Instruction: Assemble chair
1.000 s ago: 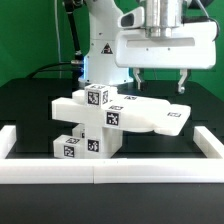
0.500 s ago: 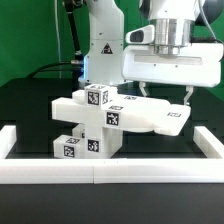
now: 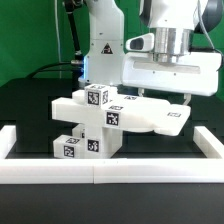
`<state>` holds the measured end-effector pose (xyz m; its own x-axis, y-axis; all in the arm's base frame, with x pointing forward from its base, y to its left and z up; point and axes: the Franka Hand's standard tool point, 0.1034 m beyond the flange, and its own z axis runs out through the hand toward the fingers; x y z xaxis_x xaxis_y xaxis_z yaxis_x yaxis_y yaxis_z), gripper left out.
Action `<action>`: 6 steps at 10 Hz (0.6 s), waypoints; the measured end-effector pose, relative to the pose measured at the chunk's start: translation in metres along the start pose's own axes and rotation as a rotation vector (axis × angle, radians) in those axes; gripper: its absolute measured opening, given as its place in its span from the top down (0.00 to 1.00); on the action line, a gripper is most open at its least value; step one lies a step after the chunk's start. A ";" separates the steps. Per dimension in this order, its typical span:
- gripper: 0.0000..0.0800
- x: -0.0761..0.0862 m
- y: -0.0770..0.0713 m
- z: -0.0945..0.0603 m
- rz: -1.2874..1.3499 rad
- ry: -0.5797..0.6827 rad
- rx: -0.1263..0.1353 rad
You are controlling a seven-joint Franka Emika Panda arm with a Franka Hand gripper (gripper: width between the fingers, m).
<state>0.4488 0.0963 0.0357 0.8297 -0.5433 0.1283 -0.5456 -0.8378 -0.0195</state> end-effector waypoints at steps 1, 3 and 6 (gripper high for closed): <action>0.19 -0.001 0.002 0.004 -0.001 -0.001 -0.007; 0.19 -0.004 0.005 0.012 -0.007 -0.006 -0.024; 0.19 -0.011 0.004 0.018 -0.019 -0.013 -0.033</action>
Offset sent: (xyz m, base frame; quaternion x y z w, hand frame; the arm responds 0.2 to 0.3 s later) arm 0.0031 0.0016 -0.0116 0.0036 0.0075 0.0233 0.9997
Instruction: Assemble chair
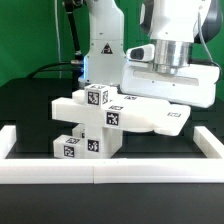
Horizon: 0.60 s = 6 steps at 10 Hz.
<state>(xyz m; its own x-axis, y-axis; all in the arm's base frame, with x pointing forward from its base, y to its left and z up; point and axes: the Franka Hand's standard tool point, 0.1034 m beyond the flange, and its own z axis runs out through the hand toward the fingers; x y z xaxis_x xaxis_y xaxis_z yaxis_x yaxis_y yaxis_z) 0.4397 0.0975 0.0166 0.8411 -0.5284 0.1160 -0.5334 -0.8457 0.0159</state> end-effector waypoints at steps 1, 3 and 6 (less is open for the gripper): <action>0.19 -0.003 -0.001 0.002 -0.006 -0.003 -0.003; 0.19 -0.007 -0.003 0.004 -0.012 -0.007 -0.004; 0.22 -0.007 -0.003 0.004 -0.013 -0.008 -0.004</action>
Offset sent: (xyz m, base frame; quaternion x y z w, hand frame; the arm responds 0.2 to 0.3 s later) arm 0.0008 0.0068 -0.0040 0.0088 0.0070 0.0153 0.9998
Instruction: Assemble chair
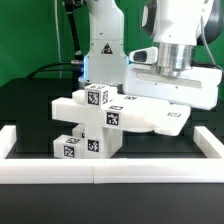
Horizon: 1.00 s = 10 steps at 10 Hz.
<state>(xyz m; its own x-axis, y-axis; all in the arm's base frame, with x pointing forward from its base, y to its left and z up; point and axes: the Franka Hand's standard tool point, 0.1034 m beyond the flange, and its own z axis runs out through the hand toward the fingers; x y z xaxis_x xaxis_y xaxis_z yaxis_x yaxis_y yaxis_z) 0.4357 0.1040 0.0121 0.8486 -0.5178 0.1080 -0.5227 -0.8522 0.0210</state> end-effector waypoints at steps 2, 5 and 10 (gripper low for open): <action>0.57 0.000 -0.002 -0.001 -0.002 0.000 0.003; 0.64 0.000 -0.002 -0.001 -0.004 0.001 0.003; 0.64 0.004 0.000 -0.020 -0.045 -0.050 0.004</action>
Offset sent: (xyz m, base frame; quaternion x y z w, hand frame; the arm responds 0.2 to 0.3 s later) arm 0.0014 0.0021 -0.0005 -0.0002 0.0007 0.0019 1.0000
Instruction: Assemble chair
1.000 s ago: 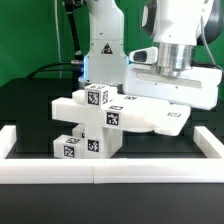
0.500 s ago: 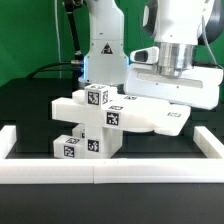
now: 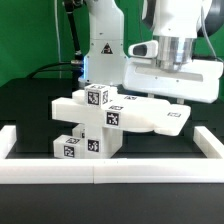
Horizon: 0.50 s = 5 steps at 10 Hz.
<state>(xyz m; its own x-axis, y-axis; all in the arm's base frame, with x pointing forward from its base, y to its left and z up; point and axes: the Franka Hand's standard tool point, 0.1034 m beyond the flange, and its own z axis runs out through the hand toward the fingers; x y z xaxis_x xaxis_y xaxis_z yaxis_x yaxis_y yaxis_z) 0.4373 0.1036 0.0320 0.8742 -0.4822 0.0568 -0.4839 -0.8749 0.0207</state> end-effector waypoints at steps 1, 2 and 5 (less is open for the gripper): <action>0.64 0.000 0.002 -0.017 -0.029 -0.045 -0.005; 0.64 0.004 0.005 -0.034 -0.073 -0.069 0.001; 0.64 0.037 0.025 -0.089 -0.163 -0.114 0.058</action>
Offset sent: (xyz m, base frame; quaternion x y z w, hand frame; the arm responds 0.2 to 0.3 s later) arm 0.0166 -0.0453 0.0838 0.0023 -0.0453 -0.1022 0.9937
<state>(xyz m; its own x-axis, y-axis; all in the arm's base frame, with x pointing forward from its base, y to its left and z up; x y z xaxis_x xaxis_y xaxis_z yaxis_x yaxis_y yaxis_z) 0.4541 0.0681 0.1238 0.9412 -0.3333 -0.0558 -0.3355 -0.9413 -0.0370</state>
